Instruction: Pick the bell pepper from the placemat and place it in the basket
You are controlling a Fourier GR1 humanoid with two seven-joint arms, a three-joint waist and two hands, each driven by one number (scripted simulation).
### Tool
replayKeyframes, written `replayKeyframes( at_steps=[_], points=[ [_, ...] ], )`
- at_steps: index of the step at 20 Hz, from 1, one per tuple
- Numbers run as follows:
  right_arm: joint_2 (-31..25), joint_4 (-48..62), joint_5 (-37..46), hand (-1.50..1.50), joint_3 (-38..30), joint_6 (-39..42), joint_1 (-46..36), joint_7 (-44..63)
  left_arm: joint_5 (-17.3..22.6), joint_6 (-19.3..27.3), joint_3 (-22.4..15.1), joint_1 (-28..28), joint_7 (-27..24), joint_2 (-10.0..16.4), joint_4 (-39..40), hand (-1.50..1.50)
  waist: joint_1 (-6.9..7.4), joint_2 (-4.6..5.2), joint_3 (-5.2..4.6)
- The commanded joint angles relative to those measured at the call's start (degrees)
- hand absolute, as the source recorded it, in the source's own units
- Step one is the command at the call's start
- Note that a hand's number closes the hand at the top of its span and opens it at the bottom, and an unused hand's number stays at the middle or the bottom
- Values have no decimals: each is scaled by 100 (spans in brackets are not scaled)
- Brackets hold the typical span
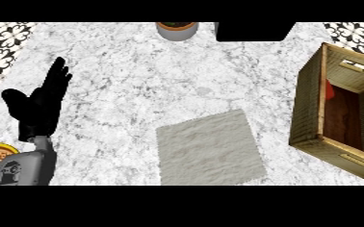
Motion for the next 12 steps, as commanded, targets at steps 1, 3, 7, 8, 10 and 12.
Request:
replayKeyframes(
  at_steps=[1,3,7,8,10,12],
  points=[
    [-405,-56,-848,-150,-888,483,179,180,-96,54,-86,346,-128,-90,-192,0,9,-1,2],
    [-486,18,-1131,-150,-1161,607,395,161,64,-98,73,-90,-40,89,153,0,-4,20,2],
    [-984,211,-1792,-150,-1841,1239,1120,-372,-101,49,-62,126,-36,-38,-71,0,10,17,5],
    [-977,288,-1786,-150,-1868,1213,1370,-652,114,-177,143,157,3,189,-122,0,36,21,5],
    [-1298,722,-2057,-150,-1951,1387,1198,-672,-25,11,14,-80,-90,-16,162,0,50,34,3],
    [-1465,1056,-2085,-150,-1978,1329,1381,-1123,71,-90,131,-285,-104,113,337,0,59,39,3]
  ],
)
